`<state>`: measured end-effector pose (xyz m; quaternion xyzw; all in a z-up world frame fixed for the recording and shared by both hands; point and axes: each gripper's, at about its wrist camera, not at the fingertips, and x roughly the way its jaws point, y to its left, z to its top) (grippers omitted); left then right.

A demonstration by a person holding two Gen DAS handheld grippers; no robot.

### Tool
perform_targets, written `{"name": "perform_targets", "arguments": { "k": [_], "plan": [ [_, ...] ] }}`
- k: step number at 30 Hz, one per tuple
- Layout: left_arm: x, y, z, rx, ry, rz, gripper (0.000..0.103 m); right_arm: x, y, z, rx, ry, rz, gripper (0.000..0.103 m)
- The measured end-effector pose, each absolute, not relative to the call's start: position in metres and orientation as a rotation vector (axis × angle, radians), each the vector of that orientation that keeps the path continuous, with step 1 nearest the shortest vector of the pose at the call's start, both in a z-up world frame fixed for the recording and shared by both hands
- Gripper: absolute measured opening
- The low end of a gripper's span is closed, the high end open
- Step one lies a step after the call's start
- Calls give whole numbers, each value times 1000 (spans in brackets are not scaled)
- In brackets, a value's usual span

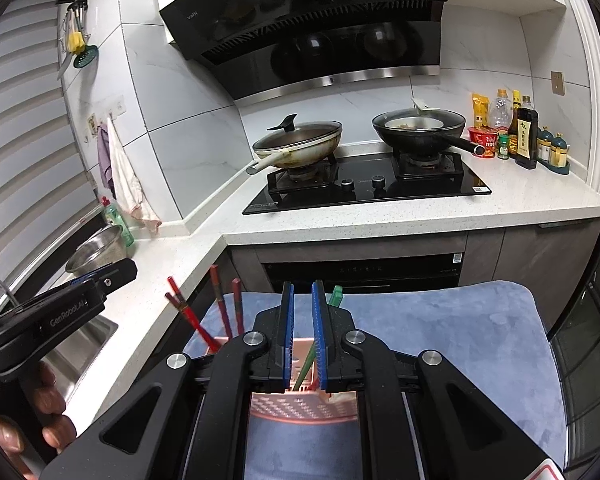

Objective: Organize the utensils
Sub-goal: 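Move both open tools back over the gold spoon and dark red chopstick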

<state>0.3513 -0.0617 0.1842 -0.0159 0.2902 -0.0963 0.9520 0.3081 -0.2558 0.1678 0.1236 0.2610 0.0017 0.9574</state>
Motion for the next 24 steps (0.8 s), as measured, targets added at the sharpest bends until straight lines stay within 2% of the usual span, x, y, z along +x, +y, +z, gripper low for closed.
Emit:
{"name": "perform_targets", "arguments": {
  "k": [12,24],
  "plan": [
    [302,-50,172,-6,604,-199,23,245,-246,151,225,559,9,11],
    [240,-38,112,14,705,-201,23,175,-227,94,180,665,0,11]
  ]
}}
